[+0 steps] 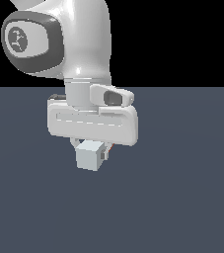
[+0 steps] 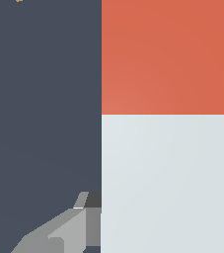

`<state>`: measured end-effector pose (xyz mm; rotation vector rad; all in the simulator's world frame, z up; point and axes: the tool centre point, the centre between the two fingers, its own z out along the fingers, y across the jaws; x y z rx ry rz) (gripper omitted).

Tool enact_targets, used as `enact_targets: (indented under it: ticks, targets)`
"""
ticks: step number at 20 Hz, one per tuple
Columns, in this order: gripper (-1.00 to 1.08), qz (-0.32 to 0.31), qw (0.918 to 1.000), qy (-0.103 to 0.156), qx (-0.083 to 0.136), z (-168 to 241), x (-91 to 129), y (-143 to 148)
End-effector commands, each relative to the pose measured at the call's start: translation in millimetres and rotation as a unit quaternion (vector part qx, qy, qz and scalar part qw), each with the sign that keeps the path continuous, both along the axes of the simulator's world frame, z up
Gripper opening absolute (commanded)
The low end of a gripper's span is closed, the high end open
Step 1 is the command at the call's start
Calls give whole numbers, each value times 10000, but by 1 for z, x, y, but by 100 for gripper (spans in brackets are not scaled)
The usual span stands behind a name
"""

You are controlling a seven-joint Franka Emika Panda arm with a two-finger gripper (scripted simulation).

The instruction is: Insert the peg into the horizontal hole in a box.

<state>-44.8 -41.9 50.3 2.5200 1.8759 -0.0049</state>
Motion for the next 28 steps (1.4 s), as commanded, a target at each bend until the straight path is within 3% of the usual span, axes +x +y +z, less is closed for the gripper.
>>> enact_targets:
  ticks: [1,10,28]
  targets:
    - [-100,409,9992,-15,-1,8,14,12]
    - [-100,1209,9927,-12,9,19,35,40]
    - [-100,1276,9918,-3,10,19,35,51]
